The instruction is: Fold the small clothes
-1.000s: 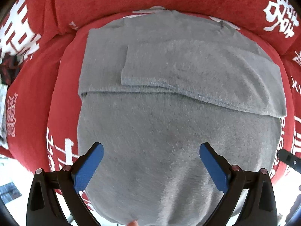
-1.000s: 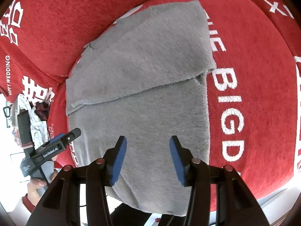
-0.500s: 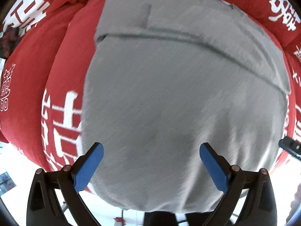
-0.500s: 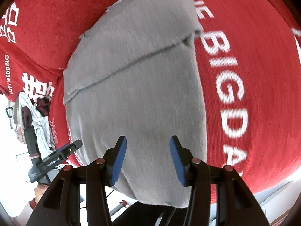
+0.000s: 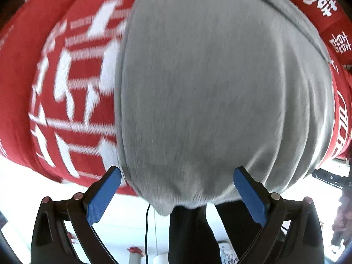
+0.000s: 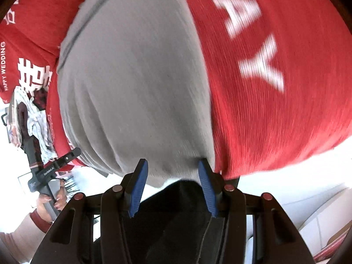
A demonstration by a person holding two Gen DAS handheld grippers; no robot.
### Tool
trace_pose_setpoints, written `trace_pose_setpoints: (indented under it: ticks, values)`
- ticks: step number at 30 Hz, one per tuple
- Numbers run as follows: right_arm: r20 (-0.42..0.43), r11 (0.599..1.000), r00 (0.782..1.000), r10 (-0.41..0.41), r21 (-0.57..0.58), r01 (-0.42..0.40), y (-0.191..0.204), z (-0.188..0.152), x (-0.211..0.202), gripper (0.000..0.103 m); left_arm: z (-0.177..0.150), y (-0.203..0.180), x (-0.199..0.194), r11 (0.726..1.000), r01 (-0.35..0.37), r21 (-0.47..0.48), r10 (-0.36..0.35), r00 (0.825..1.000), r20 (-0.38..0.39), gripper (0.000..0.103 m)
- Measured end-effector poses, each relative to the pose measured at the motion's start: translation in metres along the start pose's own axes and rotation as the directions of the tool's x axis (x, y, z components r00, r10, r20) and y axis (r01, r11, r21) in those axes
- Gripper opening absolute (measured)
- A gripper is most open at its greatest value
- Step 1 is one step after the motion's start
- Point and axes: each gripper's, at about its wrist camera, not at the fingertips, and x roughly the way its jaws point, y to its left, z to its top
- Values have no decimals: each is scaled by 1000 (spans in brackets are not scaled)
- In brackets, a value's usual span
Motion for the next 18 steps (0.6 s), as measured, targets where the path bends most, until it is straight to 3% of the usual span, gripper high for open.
trace_pose_setpoints:
  ticks: [4,5,10,13,14,16,17,18]
  values:
    - [-36,997,996,-77,-7,76,-11,-11,18,51,-16,-8,12,999,32,-8,-32,999,-20,102]
    - [-35,997,997,-73,-2,73,-14,-13,19,52,-24,-24,13,999,31,-12,-31,999,-14,102]
    - [22,1000,999,-29,-3,29,-18,-9,22,52,-22,-32,23,999,40,-19,-40,999,-1,102]
    - [2,1000,1000,-3,14,3,-22,-10,31,55,-23,-29,22,999,40,-27,-40,999,6,96]
    - [-6,1000,1000,8,14,-8,-22,-11,34,55,-24,-28,20,999,27,-33,-27,1000,7,89]
    - [-22,999,999,41,26,-40,-23,-15,34,30,-25,-25,16,1000,3,-31,-2,1000,11,75]
    - [-24,998,998,56,38,-55,-22,-15,31,14,-27,-25,13,1000,10,-22,-10,1000,14,57]
    - [-23,995,995,92,49,-91,-21,-16,27,9,-29,-25,8,1000,31,-3,-31,999,12,30]
